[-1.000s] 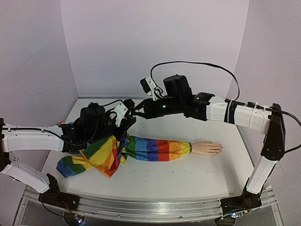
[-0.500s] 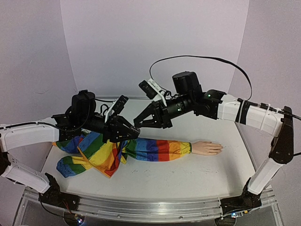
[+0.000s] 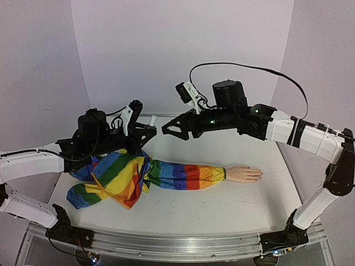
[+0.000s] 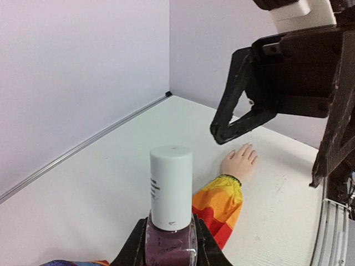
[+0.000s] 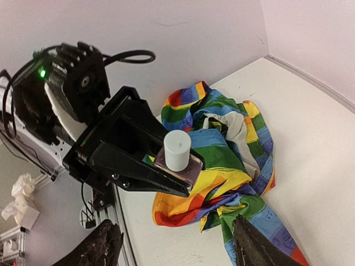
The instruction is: Paint the nails
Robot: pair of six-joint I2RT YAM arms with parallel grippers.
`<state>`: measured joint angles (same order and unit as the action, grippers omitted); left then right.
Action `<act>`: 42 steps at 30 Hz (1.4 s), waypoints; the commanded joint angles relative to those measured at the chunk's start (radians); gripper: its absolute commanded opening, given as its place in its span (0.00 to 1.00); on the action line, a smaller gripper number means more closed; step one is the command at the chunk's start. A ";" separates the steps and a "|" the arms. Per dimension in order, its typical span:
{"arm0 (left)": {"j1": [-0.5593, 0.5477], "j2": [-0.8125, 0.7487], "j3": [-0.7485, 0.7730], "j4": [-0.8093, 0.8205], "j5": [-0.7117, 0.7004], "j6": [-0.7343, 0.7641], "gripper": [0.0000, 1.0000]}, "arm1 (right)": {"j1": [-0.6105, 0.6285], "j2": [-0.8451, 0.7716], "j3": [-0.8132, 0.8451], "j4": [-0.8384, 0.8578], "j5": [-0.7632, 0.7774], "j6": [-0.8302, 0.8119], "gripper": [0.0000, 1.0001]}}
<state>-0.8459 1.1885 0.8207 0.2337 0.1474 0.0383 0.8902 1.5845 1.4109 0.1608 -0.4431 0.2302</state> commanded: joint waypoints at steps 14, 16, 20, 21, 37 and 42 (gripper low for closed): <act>-0.036 0.023 0.025 0.062 -0.198 0.045 0.00 | -0.002 0.164 0.157 0.136 0.024 0.296 0.54; -0.040 0.026 0.029 0.061 -0.199 0.051 0.00 | -0.002 0.176 0.173 0.138 0.017 0.300 0.51; -0.048 0.038 0.036 0.058 -0.202 0.068 0.00 | -0.002 0.199 0.192 0.138 0.006 0.303 0.46; -0.049 0.040 0.038 0.057 -0.203 0.073 0.00 | -0.002 0.203 0.196 0.138 0.003 0.303 0.45; -0.067 0.049 0.053 0.036 -0.228 0.101 0.00 | -0.002 0.213 0.187 0.137 -0.045 0.288 0.29; -0.067 0.041 0.058 0.030 -0.223 0.096 0.00 | -0.002 0.210 0.175 0.137 -0.054 0.280 0.28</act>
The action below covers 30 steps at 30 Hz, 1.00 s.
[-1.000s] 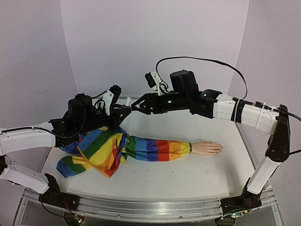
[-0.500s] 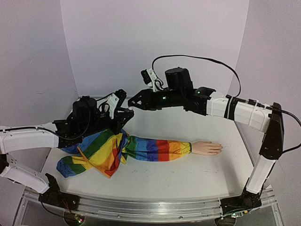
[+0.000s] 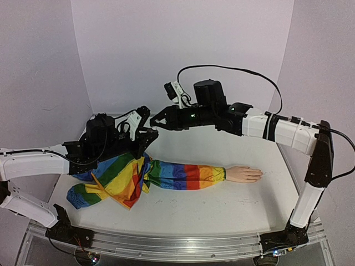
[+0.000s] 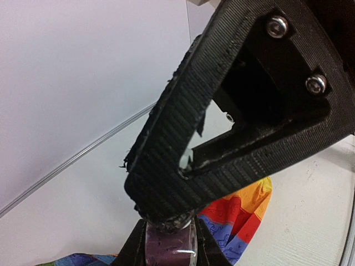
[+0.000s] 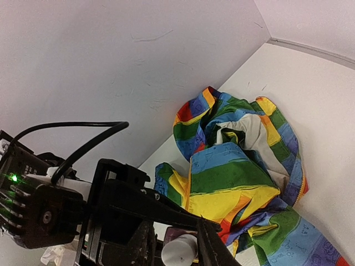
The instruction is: Paint the nails
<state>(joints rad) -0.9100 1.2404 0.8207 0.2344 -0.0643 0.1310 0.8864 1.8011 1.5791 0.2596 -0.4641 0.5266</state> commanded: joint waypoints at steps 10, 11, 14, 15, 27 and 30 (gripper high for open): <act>0.042 -0.076 0.040 0.025 0.510 -0.016 0.00 | 0.002 -0.028 -0.016 0.032 -0.231 -0.208 0.00; 0.063 -0.086 0.037 0.023 0.722 -0.017 0.00 | 0.002 -0.038 -0.032 0.032 -0.330 -0.275 0.00; 0.096 -0.075 0.065 0.023 1.246 -0.081 0.00 | 0.007 -0.056 -0.068 0.002 -0.678 -0.439 0.00; 0.099 -0.048 0.084 0.024 1.337 -0.111 0.00 | 0.011 -0.072 -0.085 -0.001 -0.689 -0.468 0.00; 0.096 -0.025 0.045 0.023 0.581 -0.018 0.00 | 0.017 -0.194 -0.117 -0.097 -0.043 -0.391 0.57; 0.088 -0.046 0.020 0.018 0.269 0.022 0.00 | 0.009 -0.226 -0.117 -0.123 0.166 -0.305 0.75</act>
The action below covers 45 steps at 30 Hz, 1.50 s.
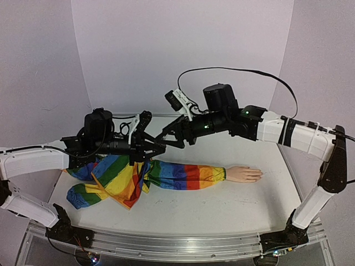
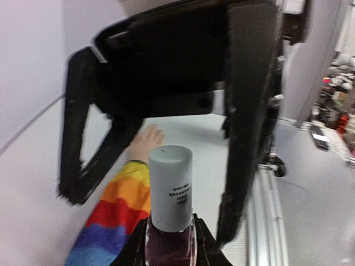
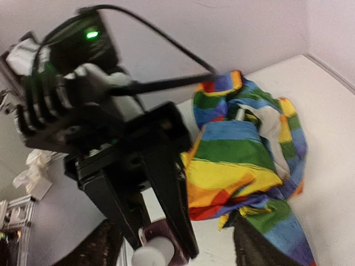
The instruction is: Paint the nails
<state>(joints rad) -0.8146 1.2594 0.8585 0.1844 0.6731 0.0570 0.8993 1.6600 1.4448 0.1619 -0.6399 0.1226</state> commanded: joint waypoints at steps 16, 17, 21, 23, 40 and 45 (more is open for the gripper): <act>-0.037 -0.042 -0.005 0.066 -0.654 0.130 0.00 | 0.011 0.057 0.150 -0.016 0.336 0.340 0.55; -0.041 -0.042 -0.005 0.066 -0.659 0.130 0.00 | 0.012 0.067 0.155 -0.013 0.322 0.341 0.54; -0.053 -0.037 -0.003 0.066 -0.662 0.138 0.00 | 0.014 0.095 0.166 -0.012 0.309 0.340 0.50; -0.057 -0.034 -0.001 0.066 -0.663 0.141 0.00 | 0.014 0.104 0.175 -0.009 0.302 0.339 0.48; -0.071 -0.033 -0.002 0.060 -0.637 0.138 0.00 | 0.017 0.132 0.183 0.016 0.160 0.316 0.19; -0.048 -0.035 -0.003 0.054 -0.316 0.103 0.00 | 0.017 0.110 0.177 0.004 0.027 0.187 0.06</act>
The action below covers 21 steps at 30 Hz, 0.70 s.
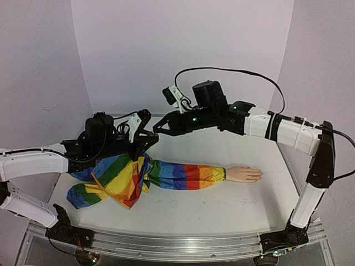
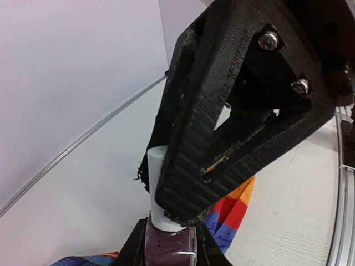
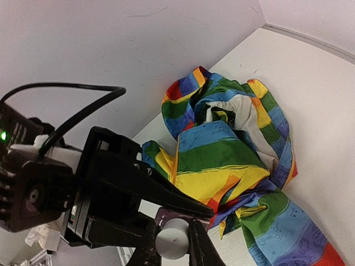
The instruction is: Paint the nails
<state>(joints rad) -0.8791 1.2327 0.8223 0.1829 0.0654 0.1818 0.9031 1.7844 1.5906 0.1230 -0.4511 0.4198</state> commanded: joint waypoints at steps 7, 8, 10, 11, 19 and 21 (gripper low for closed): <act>0.065 0.091 0.119 0.053 1.352 -0.169 0.00 | 0.011 -0.117 -0.106 -0.050 -0.595 -0.476 0.00; 0.065 0.110 0.129 0.054 1.358 -0.203 0.00 | 0.012 -0.126 -0.113 -0.061 -0.600 -0.485 0.00; 0.065 0.121 0.122 0.054 1.308 -0.189 0.00 | 0.012 -0.145 -0.133 -0.064 -0.586 -0.490 0.00; 0.065 0.118 0.115 0.054 1.261 -0.172 0.00 | 0.012 -0.150 -0.137 -0.063 -0.567 -0.487 0.00; 0.062 0.045 0.073 0.054 0.603 -0.055 0.00 | 0.012 -0.172 -0.135 -0.061 -0.204 -0.373 0.50; 0.054 0.020 0.048 0.053 0.356 -0.035 0.00 | 0.010 -0.175 -0.130 -0.076 -0.019 -0.314 0.71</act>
<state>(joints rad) -0.8059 1.3334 0.8806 0.1604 0.8757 0.0647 0.9058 1.6585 1.4479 0.0139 -0.7860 0.0093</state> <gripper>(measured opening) 0.220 0.546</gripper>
